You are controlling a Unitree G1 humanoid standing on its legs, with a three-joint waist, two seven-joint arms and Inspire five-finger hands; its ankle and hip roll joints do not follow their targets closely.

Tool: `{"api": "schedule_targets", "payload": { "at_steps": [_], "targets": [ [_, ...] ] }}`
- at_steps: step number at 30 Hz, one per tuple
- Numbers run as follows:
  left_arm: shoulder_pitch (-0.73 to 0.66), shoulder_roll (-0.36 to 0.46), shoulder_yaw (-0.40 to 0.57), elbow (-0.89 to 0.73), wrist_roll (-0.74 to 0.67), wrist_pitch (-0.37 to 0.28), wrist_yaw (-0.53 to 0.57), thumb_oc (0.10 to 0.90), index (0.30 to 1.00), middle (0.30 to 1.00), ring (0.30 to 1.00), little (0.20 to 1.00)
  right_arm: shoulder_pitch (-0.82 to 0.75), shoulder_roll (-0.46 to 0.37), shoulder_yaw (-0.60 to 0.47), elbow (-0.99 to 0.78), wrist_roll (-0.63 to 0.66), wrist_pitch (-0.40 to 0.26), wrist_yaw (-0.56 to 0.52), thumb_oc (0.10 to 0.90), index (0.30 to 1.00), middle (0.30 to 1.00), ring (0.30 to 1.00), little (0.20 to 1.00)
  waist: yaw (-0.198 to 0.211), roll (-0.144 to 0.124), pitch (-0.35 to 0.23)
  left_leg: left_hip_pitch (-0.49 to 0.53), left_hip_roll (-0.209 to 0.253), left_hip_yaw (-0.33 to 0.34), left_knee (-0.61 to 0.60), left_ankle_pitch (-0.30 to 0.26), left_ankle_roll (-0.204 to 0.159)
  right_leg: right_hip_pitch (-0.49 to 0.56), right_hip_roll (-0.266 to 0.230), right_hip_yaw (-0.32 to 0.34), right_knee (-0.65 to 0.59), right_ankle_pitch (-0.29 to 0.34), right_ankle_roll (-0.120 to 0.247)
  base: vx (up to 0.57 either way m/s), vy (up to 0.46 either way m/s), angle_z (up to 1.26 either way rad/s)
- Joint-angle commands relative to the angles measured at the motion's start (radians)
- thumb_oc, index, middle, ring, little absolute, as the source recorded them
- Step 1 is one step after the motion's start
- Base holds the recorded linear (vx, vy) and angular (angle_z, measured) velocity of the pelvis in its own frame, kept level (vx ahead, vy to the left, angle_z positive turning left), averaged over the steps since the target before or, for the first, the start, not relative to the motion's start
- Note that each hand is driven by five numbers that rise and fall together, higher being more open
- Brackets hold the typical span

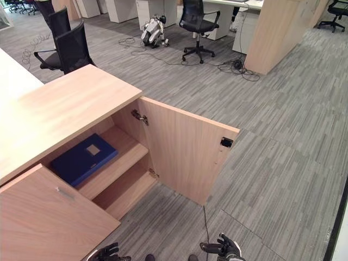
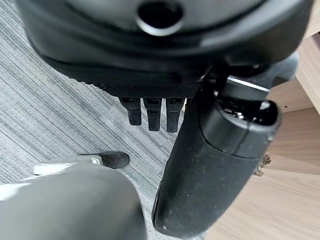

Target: Put the empty folder in the office cabinet

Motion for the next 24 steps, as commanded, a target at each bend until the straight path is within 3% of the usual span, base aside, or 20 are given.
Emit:
{"api": "schedule_targets", "payload": {
  "at_steps": [1,10,13,18,24],
  "targets": [
    [-0.01,0.049,-0.009,0.031,0.053,-0.031,0.008,0.8,0.9,0.9,0.9,0.9,-0.157,-0.084,-0.012,-0.011,0.055,-0.061,-0.022,0.8,0.9,0.9,0.9,0.9,0.045,-0.032,-0.027,0.038,-0.001,-0.007,-0.006,-0.107,-0.021,0.032,0.02,-0.053,0.008,-0.129,0.058,0.06,0.072,-0.08],
    [0.019,0.084,-0.05,0.026,0.063,-0.033,-0.007,0.8,0.9,0.9,0.9,0.9,-0.48,-0.299,0.015,0.016,0.089,-0.082,-0.049,0.8,0.9,0.9,0.9,0.9,0.091,-0.047,-0.035,0.047,-0.006,-0.016,-0.006,-0.113,-0.019,0.049,0.013,-0.057,0.008,-0.135,0.065,0.01,0.013,-0.02],
    [0.028,0.089,-0.06,0.028,0.05,-0.031,-0.01,0.8,0.9,0.9,0.9,0.9,-0.609,-0.341,0.014,0.031,0.167,-0.102,-0.054,0.8,0.9,0.9,0.9,0.9,0.109,-0.051,-0.038,0.046,-0.008,-0.021,-0.006,-0.113,-0.019,0.053,0.013,-0.063,0.008,-0.136,0.066,0.01,0.024,0.08],
    [0.042,0.089,-0.069,0.039,0.028,-0.031,-0.004,0.8,0.9,0.9,0.9,0.9,-0.751,-0.345,0.06,0.006,0.227,-0.123,-0.061,0.8,0.9,0.9,0.9,0.9,0.131,-0.058,-0.039,0.038,-0.011,-0.04,-0.006,-0.107,-0.019,0.052,0.012,-0.073,0.008,-0.136,0.065,0.0,0.006,0.1],
    [0.04,0.08,-0.082,0.039,0.027,-0.03,0.008,0.8,0.9,0.9,0.9,0.9,-0.76,-0.284,0.113,-0.05,0.217,-0.121,-0.054,0.8,0.9,0.9,0.9,0.9,0.135,-0.055,-0.036,0.029,-0.014,-0.055,-0.006,-0.102,-0.018,0.049,0.009,-0.078,0.008,-0.136,0.061,0.0,0.0,0.01]
  ]
}}
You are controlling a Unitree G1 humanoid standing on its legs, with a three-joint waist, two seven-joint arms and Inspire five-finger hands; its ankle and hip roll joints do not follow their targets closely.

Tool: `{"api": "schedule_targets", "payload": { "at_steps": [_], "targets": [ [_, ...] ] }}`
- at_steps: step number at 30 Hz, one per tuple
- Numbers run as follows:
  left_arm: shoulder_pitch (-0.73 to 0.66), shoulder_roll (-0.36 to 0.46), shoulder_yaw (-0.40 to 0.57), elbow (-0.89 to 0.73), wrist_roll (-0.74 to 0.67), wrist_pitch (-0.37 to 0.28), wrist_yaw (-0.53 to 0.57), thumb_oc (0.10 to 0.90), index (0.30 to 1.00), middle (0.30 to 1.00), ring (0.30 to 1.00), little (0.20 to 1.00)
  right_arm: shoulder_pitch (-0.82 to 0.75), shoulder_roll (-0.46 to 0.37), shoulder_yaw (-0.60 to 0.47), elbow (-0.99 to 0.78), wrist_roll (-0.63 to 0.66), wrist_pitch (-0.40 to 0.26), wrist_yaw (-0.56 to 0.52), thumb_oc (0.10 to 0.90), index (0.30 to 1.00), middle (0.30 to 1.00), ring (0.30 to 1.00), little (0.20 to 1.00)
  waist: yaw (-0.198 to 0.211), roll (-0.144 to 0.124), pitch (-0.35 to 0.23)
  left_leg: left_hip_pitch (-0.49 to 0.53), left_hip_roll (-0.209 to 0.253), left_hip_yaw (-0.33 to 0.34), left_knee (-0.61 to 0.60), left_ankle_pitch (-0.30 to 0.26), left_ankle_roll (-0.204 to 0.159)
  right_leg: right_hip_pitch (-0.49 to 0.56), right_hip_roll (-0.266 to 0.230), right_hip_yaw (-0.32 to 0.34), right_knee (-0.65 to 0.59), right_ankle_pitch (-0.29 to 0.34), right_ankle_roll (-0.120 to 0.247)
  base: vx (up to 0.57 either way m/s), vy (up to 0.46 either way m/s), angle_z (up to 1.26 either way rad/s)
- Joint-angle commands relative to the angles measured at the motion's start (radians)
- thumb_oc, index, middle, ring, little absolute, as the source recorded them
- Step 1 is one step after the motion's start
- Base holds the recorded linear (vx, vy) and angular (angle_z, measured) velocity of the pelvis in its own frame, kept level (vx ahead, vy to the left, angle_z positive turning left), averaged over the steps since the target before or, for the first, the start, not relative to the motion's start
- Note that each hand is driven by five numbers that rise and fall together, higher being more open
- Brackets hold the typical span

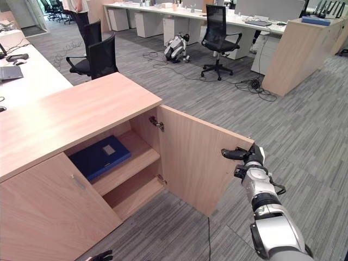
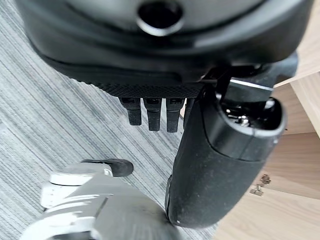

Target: Put the empty folder in the office cabinet

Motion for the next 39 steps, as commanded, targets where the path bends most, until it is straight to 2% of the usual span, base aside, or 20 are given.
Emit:
{"api": "schedule_targets", "payload": {
  "at_steps": [1,10,11,16,20,21,22,23,24,25,26,27,30,31,32,34,35,36,38,39],
  "targets": [
    [-0.011,0.041,-0.072,0.039,-0.003,-0.009,0.01,0.8,0.9,0.9,0.9,0.9,-0.127,0.006,0.045,-0.071,0.002,-0.098,0.029,0.8,0.9,0.9,0.9,0.9,0.035,-0.035,0.02,0.042,-0.025,-0.028,-0.005,-0.113,-0.002,0.051,-0.003,-0.052,0.009,-0.132,0.056,0.0,0.001,0.05],
    [-0.022,0.031,-0.058,0.037,-0.001,-0.005,0.029,0.8,0.9,0.9,0.9,0.9,0.017,0.137,0.107,-0.278,0.035,-0.1,0.07,0.8,0.9,0.9,0.9,0.9,0.03,-0.024,0.031,0.031,-0.028,-0.052,-0.005,-0.105,-0.003,0.048,-0.005,-0.061,0.009,-0.134,0.047,0.0,-0.008,0.02],
    [-0.029,0.033,-0.041,0.034,-0.001,-0.005,0.037,0.8,0.9,0.9,0.9,0.9,0.092,0.164,0.124,-0.381,0.041,-0.102,0.091,0.8,0.9,0.9,0.9,0.9,0.024,-0.023,0.038,0.025,-0.027,-0.061,-0.005,-0.1,-0.005,0.047,-0.004,-0.069,0.009,-0.135,0.044,0.0,-0.037,0.11],
    [-0.042,0.032,-0.002,0.019,0.001,-0.006,0.051,0.8,0.9,0.9,0.9,0.9,0.268,0.178,0.153,-0.617,0.032,-0.104,0.155,0.8,0.9,0.9,0.9,0.9,0.023,-0.022,0.052,-0.003,-0.027,-0.11,-0.005,-0.082,-0.017,0.038,-0.003,-0.113,0.009,-0.142,0.037,0.0,-0.055,0.31],
    [-0.041,0.033,0.034,-0.006,-0.011,-0.019,0.054,0.8,0.9,0.9,0.9,0.9,0.353,0.158,0.225,-0.741,-0.022,-0.097,0.226,0.8,0.9,0.9,0.9,0.9,0.057,-0.022,0.087,-0.078,-0.037,-0.179,0.012,-0.042,-0.048,0.006,-0.016,-0.179,0.009,-0.139,0.036,-0.1,-0.051,0.37],
    [-0.049,0.03,0.038,-0.007,-0.011,-0.021,0.054,0.8,0.9,0.9,0.9,0.9,0.356,0.142,0.247,-0.765,-0.042,-0.1,0.24,0.8,0.9,0.9,0.9,0.9,0.07,-0.021,0.102,-0.106,-0.041,-0.175,0.04,-0.043,-0.055,0.001,-0.024,-0.197,0.009,-0.139,0.039,-0.14,0.001,0.71],
    [-0.06,0.026,0.034,-0.004,-0.011,-0.023,0.054,0.8,0.9,0.9,0.9,0.9,0.348,0.13,0.265,-0.773,-0.054,-0.099,0.255,0.8,0.9,0.9,0.9,0.9,0.07,-0.025,0.113,-0.155,-0.038,-0.133,0.086,-0.039,-0.064,-0.01,-0.042,-0.23,0.009,-0.136,0.043,-0.21,0.042,0.8],
    [-0.091,0.031,0.024,-0.005,0.014,-0.024,0.044,0.8,0.9,0.9,0.9,0.9,0.313,0.105,0.316,-0.787,-0.08,-0.098,0.283,0.8,0.9,0.9,0.9,0.9,0.058,-0.04,0.122,-0.181,0.026,0.096,0.143,-0.053,-0.057,-0.022,-0.072,-0.292,0.009,-0.124,0.052,-0.17,0.043,0.9],
    [-0.091,0.031,0.025,-0.005,0.015,-0.024,0.044,0.8,0.9,0.9,0.9,0.9,0.313,0.105,0.317,-0.787,-0.08,-0.098,0.283,0.8,0.9,0.9,0.9,0.9,0.06,-0.04,0.122,-0.182,0.026,0.098,0.146,-0.055,-0.057,-0.022,-0.072,-0.29,0.009,-0.124,0.052,-0.08,-0.028,0.73],
    [-0.101,0.046,0.022,-0.012,0.043,-0.024,0.035,0.8,0.9,0.9,0.9,0.9,0.288,0.091,0.353,-0.822,-0.087,-0.092,0.313,0.8,0.9,0.9,0.9,0.9,0.051,-0.051,0.118,-0.158,0.091,0.24,0.169,-0.082,-0.065,-0.009,-0.079,-0.327,0.009,-0.137,0.059,-0.01,-0.052,0.78],
    [-0.1,0.063,0.018,-0.03,0.059,-0.025,0.026,0.8,0.9,0.9,0.9,0.9,0.26,0.08,0.391,-0.863,-0.086,-0.083,0.343,0.8,0.9,0.9,0.9,0.9,0.056,-0.055,0.116,-0.151,0.124,0.31,0.186,-0.08,-0.069,-0.004,-0.085,-0.359,0.009,-0.139,0.058,0.01,-0.037,0.97],
    [-0.094,0.077,0.017,-0.042,0.077,-0.029,0.016,0.8,0.9,0.9,0.9,0.9,0.231,0.067,0.436,-0.91,-0.074,-0.071,0.38,0.8,0.9,0.9,0.9,0.9,0.062,-0.055,0.114,-0.144,0.142,0.337,0.2,-0.079,-0.08,0.01,-0.086,-0.382,0.009,-0.141,0.055,0.02,0.036,0.78],
    [-0.08,0.102,0.018,-0.024,0.136,-0.042,0.003,0.8,0.9,0.9,0.9,0.9,0.146,0.036,0.527,-1.016,-0.033,-0.055,0.463,0.8,0.9,0.9,0.9,0.9,0.084,-0.049,0.095,-0.097,0.136,0.299,0.146,-0.085,-0.092,0.049,-0.083,-0.415,0.009,-0.142,0.052,0.09,0.095,0.61],
    [-0.069,0.113,0.017,-0.011,0.162,-0.039,-0.003,0.8,0.9,0.9,0.9,0.9,0.097,0.043,0.566,-1.075,-0.025,-0.051,0.491,0.8,0.9,0.9,0.9,0.9,0.118,-0.05,0.074,-0.08,0.109,0.26,0.095,-0.083,-0.079,0.066,-0.084,-0.448,0.014,-0.139,0.05,0.11,0.16,0.98],
    [-0.063,0.116,0.022,-0.004,0.168,-0.039,-0.003,0.8,0.9,0.9,0.9,0.9,0.073,0.055,0.579,-1.09,-0.03,-0.053,0.491,0.8,0.9,0.9,0.9,0.9,0.134,-0.059,0.064,-0.078,0.09,0.231,0.073,-0.079,-0.072,0.078,-0.087,-0.466,0.018,-0.137,0.051,0.1,0.18,0.81],
    [-0.055,0.114,0.031,0.007,0.171,-0.036,0.002,0.8,0.9,0.9,0.9,0.9,0.037,0.103,0.592,-1.111,-0.033,-0.061,0.483,0.8,0.9,0.9,0.9,0.9,0.174,-0.067,0.055,-0.072,0.063,0.191,0.042,-0.078,-0.056,0.078,-0.098,-0.495,0.056,-0.148,0.051,0.04,0.114,1.64],
    [-0.055,0.115,0.032,0.007,0.171,-0.037,0.002,0.8,0.9,0.9,0.9,0.9,0.036,0.106,0.592,-1.11,-0.033,-0.061,0.483,0.8,0.9,0.9,0.9,0.9,0.17,-0.069,0.055,-0.072,0.061,0.188,0.04,-0.077,-0.056,0.077,-0.1,-0.498,0.06,-0.151,0.052,0.01,0.117,2.27],
    [-0.053,0.115,0.034,0.009,0.173,-0.035,0.005,0.8,0.9,0.9,0.9,0.9,0.029,0.142,0.593,-1.121,-0.027,-0.06,0.481,0.8,0.9,0.9,0.9,0.9,0.19,-0.072,0.053,-0.07,0.05,0.167,0.036,-0.081,-0.045,0.077,-0.11,-0.511,0.086,-0.157,0.054,0.01,0.117,1.68],
    [-0.047,0.123,0.036,0.02,0.181,-0.036,0.024,0.8,0.9,0.9,0.9,0.9,0.006,0.235,0.578,-1.105,-0.001,-0.071,0.466,0.8,0.9,0.9,0.9,0.9,0.237,-0.071,0.058,-0.065,0.025,0.134,0.024,-0.085,-0.021,0.052,-0.156,-0.552,0.187,-0.159,0.072,-0.03,0.233,1.43],
    [-0.048,0.125,0.037,0.02,0.181,-0.036,0.025,0.8,0.9,0.9,0.9,0.9,0.004,0.238,0.577,-1.102,-0.002,-0.072,0.466,0.8,0.9,0.9,0.9,0.9,0.237,-0.074,0.059,-0.066,0.022,0.134,0.023,-0.084,-0.019,0.049,-0.161,-0.552,0.195,-0.162,0.074,-0.04,0.224,1.43]
  ]
}}
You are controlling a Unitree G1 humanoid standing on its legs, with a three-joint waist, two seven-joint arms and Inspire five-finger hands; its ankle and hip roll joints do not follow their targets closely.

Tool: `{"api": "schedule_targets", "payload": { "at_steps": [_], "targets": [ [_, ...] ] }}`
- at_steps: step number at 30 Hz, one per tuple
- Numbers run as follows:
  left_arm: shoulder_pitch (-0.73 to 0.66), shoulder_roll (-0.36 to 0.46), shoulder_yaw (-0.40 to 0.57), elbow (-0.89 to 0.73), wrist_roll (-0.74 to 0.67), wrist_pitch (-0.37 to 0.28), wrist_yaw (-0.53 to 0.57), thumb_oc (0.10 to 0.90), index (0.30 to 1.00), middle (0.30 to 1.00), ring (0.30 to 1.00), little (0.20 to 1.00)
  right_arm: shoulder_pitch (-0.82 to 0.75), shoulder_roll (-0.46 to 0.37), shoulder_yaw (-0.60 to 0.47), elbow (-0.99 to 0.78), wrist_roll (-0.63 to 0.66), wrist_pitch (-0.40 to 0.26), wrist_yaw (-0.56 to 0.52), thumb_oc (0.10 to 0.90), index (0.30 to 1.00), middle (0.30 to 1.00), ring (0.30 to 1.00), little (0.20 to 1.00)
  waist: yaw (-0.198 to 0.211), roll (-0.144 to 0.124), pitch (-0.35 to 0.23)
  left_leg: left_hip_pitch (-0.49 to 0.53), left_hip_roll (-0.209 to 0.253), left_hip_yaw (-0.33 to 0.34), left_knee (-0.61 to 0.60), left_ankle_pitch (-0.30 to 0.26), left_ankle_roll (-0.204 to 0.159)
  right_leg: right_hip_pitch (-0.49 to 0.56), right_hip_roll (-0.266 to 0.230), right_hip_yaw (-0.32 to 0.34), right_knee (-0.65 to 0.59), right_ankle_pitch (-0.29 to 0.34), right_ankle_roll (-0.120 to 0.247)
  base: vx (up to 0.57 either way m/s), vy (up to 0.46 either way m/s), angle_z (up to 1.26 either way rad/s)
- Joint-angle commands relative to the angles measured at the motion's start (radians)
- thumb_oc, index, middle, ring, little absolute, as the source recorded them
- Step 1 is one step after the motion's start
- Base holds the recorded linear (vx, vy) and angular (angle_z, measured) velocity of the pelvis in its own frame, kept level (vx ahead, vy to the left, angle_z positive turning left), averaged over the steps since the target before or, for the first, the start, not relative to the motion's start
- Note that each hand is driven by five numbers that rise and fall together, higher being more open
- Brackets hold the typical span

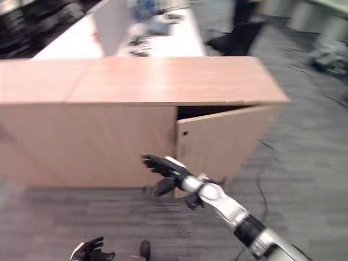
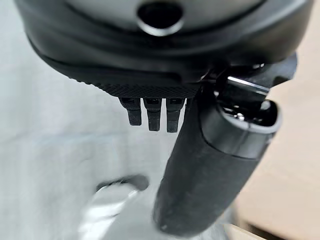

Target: Put the empty folder in the office cabinet

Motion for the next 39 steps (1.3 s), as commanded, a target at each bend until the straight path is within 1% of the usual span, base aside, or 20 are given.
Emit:
{"api": "schedule_targets", "payload": {
  "at_steps": [1,2,3,4,5,6,7,9,11,13,15,17,20,21,22,24,27,28,32,39],
  "targets": [
    [0.021,0.082,-0.022,-0.037,0.015,-0.027,0.029,0.8,0.9,0.9,0.9,0.9,-0.179,0.186,-0.015,-0.085,0.035,-0.137,0.03,0.8,0.9,0.9,0.9,0.9,0.105,-0.027,0.068,0.106,-0.011,-0.018,-0.129,-0.035,-0.011,0.072,-0.055,0.037,0.071,-0.031,0.074,0.02,0.287,1.26],
    [0.031,0.08,0.001,-0.029,0.006,-0.025,0.042,0.8,0.9,0.9,0.9,0.9,-0.185,0.216,-0.028,-0.083,0.017,-0.14,0.014,0.8,0.9,0.9,0.9,0.9,0.111,-0.01,0.072,0.127,-0.026,-0.026,-0.137,-0.051,0.015,0.039,-0.118,0.043,0.205,0.001,0.12,0.03,0.366,1.08],
    [0.011,0.068,0.005,-0.029,-0.007,-0.029,0.052,0.8,0.9,0.9,0.9,0.9,-0.163,0.245,-0.034,-0.087,0.021,-0.143,0.004,0.8,0.9,0.9,0.9,0.9,0.106,-0.008,0.083,0.139,-0.036,-0.033,-0.137,-0.058,0.028,0.025,-0.146,0.049,0.273,0.028,0.146,0.04,0.306,0.78],
    [0.01,0.068,0.005,-0.027,-0.008,-0.029,0.052,0.8,0.9,0.9,0.9,0.9,-0.163,0.245,-0.033,-0.087,0.021,-0.143,0.004,0.8,0.9,0.9,0.9,0.9,0.105,-0.009,0.085,0.141,-0.04,-0.033,-0.137,-0.059,0.03,0.024,-0.152,0.051,0.279,0.028,0.15,-0.06,0.208,0.75],
    [-0.004,0.062,0.018,-0.004,0.001,-0.021,0.08,0.8,0.9,0.9,0.9,0.9,-0.156,0.255,-0.055,-0.079,0.026,-0.137,-0.005,0.8,0.9,0.9,0.9,0.9,0.104,0.006,0.097,0.142,-0.044,-0.05,-0.138,-0.045,0.049,-0.014,-0.163,0.076,0.357,0.082,0.164,-0.07,0.123,0.65],
    [-0.004,0.062,0.018,-0.003,0.001,-0.021,0.081,0.8,0.9,0.9,0.9,0.9,-0.156,0.255,-0.055,-0.079,0.026,-0.137,-0.005,0.8,0.9,0.9,0.9,0.9,0.104,0.006,0.096,0.141,-0.044,-0.05,-0.138,-0.045,0.05,-0.016,-0.163,0.076,0.357,0.083,0.164,-0.07,0.139,0.56],
    [-0.009,0.059,0.021,0.014,-0.001,-0.019,0.091,0.8,0.9,0.9,0.9,0.9,-0.122,0.242,-0.07,-0.07,0.025,-0.138,-0.008,0.8,0.9,0.9,0.9,0.9,0.099,0.009,0.097,0.142,-0.048,-0.067,-0.143,-0.044,0.051,-0.028,-0.146,0.106,0.356,0.084,0.169,-0.02,0.047,0.24],
    [-0.015,0.057,0.013,0.013,-0.001,-0.013,0.094,0.8,0.9,0.9,0.9,0.9,-0.062,0.217,-0.092,-0.065,0.017,-0.135,-0.012,0.8,0.9,0.9,0.9,0.9,0.079,0.007,0.098,0.137,-0.057,-0.104,-0.146,-0.042,0.047,-0.035,-0.107,0.146,0.303,0.057,0.154,-0.01,0.032,0.26],
    [-0.027,0.052,0.007,0.02,-0.011,-0.015,0.09,0.8,0.9,0.9,0.9,0.9,0.019,0.183,-0.131,-0.034,0.024,-0.132,-0.023,0.8,0.9,0.9,0.9,0.9,0.049,0.002,0.094,0.132,-0.063,-0.141,-0.145,-0.04,0.037,-0.036,-0.062,0.189,0.212,0.021,0.123,0.03,-0.035,0.36],
    [-0.04,0.044,0.013,0.035,-0.025,-0.014,0.08,0.8,0.9,0.9,0.9,0.9,0.157,0.141,-0.21,0.063,-0.013,-0.126,-0.046,0.8,0.9,0.9,0.9,0.9,-0.001,-0.01,0.088,0.132,-0.076,-0.169,-0.144,-0.038,0.025,-0.031,-0.028,0.279,0.055,0.021,0.104,0.09,-0.019,0.35],
    [-0.041,0.037,0.018,0.038,-0.029,-0.009,0.076,0.8,0.9,0.9,0.9,0.9,0.203,0.14,-0.228,0.133,-0.045,-0.117,-0.056,0.8,0.9,0.9,0.9,0.9,-0.017,-0.015,0.073,0.132,-0.084,-0.173,-0.146,-0.046,0.026,-0.019,-0.018,0.287,0.023,0.027,0.1,0.08,0.012,0.11],
    [-0.045,0.029,0.031,0.042,-0.028,-0.008,0.07,0.8,0.9,0.9,0.9,0.9,0.284,0.123,-0.281,0.233,-0.135,-0.12,-0.092,0.8,0.9,0.9,0.9,0.9,-0.033,-0.019,0.055,0.138,-0.088,-0.167,-0.146,-0.055,0.023,0.006,-0.006,0.298,-0.014,0.026,0.097,0.09,-0.013,0.01],
    [-0.06,0.009,0.009,0.057,-0.016,0.001,0.062,0.8,0.9,0.9,0.9,0.9,0.398,0.14,-0.388,0.476,-0.243,-0.104,-0.171,0.8,0.9,0.9,0.9,0.9,-0.079,-0.014,0.048,0.16,-0.082,-0.159,-0.146,-0.07,0.023,0.017,0.002,0.37,-0.042,0.027,0.09,0.1,-0.033,-0.21],
    [-0.067,0.003,-0.003,0.062,-0.008,0.007,0.063,0.8,0.9,0.9,0.9,0.9,0.415,0.149,-0.416,0.548,-0.267,-0.102,-0.197,0.8,0.9,0.9,0.9,0.9,-0.091,-0.014,0.044,0.162,-0.081,-0.158,-0.146,-0.071,0.022,0.025,0.005,0.375,-0.052,0.025,0.087,0.08,-0.036,-0.34],
    [-0.067,0.003,-0.003,0.062,-0.009,0.007,0.063,0.8,0.9,0.9,0.9,0.9,0.415,0.149,-0.416,0.548,-0.267,-0.102,-0.197,0.8,0.9,0.9,0.9,0.9,-0.092,-0.015,0.042,0.159,-0.082,-0.159,-0.146,-0.069,0.023,0.023,0.004,0.374,-0.053,0.027,0.087,0.08,-0.044,-0.31],
    [-0.101,-0.009,-0.027,0.079,-0.011,0.021,0.065,0.8,0.9,0.9,0.9,0.9,0.434,0.171,-0.491,0.797,-0.319,-0.079,-0.269,0.8,0.9,0.9,0.9,0.9,-0.123,-0.009,0.032,0.166,-0.078,-0.157,-0.146,-0.076,0.015,0.047,0.011,0.366,-0.09,0.028,0.085,0.1,-0.074,-0.2],
    [-0.12,-0.012,-0.034,0.089,-0.017,0.029,0.067,0.8,0.9,0.9,0.9,0.9,0.423,0.181,-0.527,0.94,-0.336,-0.057,-0.295,0.8,0.9,0.9,0.9,0.9,-0.136,-0.011,0.023,0.167,-0.074,-0.146,-0.146,-0.079,0.012,0.059,0.015,0.362,-0.127,0.042,0.086,0.07,-0.069,-0.02],
    [-0.135,-0.013,-0.038,0.1,-0.024,0.034,0.064,0.8,0.9,0.9,0.9,0.9,0.421,0.186,-0.552,1.054,-0.343,-0.036,-0.308,0.8,0.9,0.9,0.9,0.9,-0.143,-0.011,0.019,0.176,-0.069,-0.132,-0.146,-0.086,0.009,0.071,0.02,0.367,-0.159,0.051,0.087,0.09,-0.096,-0.12],
    [-0.15,-0.019,-0.043,0.094,-0.043,0.035,0.057,0.8,0.9,0.9,0.9,0.9,0.421,0.176,-0.577,1.139,-0.375,-0.018,-0.331,0.8,0.9,0.9,0.9,0.9,-0.154,-0.006,0.018,0.192,-0.059,-0.107,-0.146,-0.096,0.004,0.079,0.022,0.382,-0.168,0.048,0.09,0.08,-0.068,-0.2],
    [-0.157,-0.032,-0.058,0.071,-0.059,0.027,0.047,0.8,0.9,0.9,0.9,0.9,0.425,0.169,-0.56,1.157,-0.41,-0.009,-0.327,0.8,0.9,0.9,0.9,0.9,-0.171,0.001,0.025,0.21,-0.046,-0.08,-0.146,-0.102,-0.003,0.079,0.03,0.398,-0.168,0.04,0.087,0.07,-0.057,-0.16]
  ]
}}
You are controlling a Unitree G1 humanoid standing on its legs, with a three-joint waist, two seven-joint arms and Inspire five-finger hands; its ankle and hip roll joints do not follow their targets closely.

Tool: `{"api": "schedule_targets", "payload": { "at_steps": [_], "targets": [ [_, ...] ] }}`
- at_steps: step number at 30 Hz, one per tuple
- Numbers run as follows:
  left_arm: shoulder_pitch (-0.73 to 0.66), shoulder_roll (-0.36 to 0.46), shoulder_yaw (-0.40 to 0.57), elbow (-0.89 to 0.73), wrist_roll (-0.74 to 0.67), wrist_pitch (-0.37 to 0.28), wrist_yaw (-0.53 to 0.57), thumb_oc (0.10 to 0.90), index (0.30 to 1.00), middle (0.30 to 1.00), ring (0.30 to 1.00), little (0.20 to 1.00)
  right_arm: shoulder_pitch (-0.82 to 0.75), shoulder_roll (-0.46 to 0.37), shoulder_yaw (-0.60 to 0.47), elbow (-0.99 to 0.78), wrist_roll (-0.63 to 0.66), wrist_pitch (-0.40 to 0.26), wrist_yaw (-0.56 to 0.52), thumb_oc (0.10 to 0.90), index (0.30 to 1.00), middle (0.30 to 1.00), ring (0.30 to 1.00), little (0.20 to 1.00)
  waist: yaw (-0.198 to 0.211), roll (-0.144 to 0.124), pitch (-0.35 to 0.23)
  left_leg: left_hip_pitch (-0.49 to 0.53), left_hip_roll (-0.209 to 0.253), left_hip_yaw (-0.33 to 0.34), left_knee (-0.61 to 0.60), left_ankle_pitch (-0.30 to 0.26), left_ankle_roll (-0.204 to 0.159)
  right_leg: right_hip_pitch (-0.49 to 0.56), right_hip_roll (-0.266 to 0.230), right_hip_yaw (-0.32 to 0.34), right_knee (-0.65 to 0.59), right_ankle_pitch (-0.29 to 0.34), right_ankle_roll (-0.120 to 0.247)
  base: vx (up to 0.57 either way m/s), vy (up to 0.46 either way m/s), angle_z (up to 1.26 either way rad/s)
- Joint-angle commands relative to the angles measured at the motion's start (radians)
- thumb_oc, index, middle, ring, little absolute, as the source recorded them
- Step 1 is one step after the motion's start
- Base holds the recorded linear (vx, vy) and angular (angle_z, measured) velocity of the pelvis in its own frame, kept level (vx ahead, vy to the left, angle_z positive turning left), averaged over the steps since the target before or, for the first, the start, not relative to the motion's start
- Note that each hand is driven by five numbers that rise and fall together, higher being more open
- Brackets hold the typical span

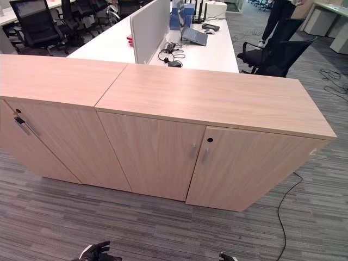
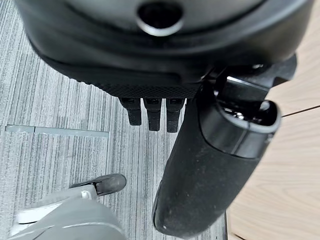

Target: Put the empty folder in the office cabinet

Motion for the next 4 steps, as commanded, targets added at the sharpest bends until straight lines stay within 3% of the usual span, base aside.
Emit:
{"api": "schedule_targets", "payload": {
  "at_steps": [1,4],
  "targets": [
    [-0.072,0.004,-0.019,0.037,-0.046,-0.025,-0.012,0.8,0.9,0.9,0.9,0.9,-0.083,-0.024,0.006,0.02,-0.012,-0.02,-0.011,0.8,0.9,0.9,0.9,0.9,-0.001,0.016,0.03,0.035,0.009,-0.031,-0.008,-0.1,-0.029,0.087,-0.038,-0.015,0.008,-0.108,0.096,0.08,-0.056,0.0],
    [-0.073,-0.004,-0.028,0.034,-0.044,-0.024,-0.016,0.8,0.9,0.9,0.9,0.9,-0.086,-0.021,0.008,0.01,-0.004,-0.024,-0.012,0.8,0.9,0.9,0.9,0.9,-0.009,0.02,0.031,0.045,0.015,-0.023,-0.008,-0.102,-0.031,0.091,-0.034,-0.009,0.008,-0.112,0.095,0.07,-0.051,-0.13]
  ]
}}
